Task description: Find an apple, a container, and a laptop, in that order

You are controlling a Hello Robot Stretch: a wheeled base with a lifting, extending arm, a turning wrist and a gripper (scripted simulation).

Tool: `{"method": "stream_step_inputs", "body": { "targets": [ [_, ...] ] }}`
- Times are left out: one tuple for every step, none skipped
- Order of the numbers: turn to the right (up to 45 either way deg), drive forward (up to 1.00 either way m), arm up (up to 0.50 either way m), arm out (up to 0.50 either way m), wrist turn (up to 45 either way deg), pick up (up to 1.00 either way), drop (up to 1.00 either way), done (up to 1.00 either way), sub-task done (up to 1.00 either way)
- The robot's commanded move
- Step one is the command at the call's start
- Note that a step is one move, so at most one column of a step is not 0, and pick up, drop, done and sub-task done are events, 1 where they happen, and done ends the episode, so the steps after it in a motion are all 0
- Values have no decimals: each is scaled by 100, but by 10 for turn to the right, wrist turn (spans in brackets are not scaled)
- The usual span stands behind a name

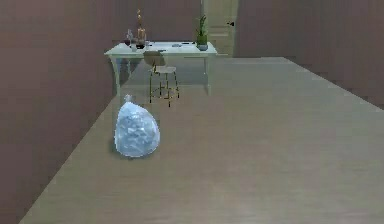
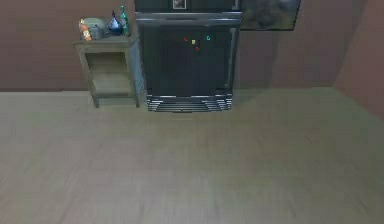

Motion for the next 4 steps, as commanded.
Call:
{"method": "stream_step_inputs", "body": {
  "targets": [
    [0, 100, 0, 0, 0, 0, 0, 0, 0],
    [0, 50, 0, 0, 0, 0, 0, 0, 0],
    [450, 0, 0, 0, 0, 0, 0, 0, 0],
    [270, 0, 0, 0, 0, 0, 0, 0, 0]
  ]
}}
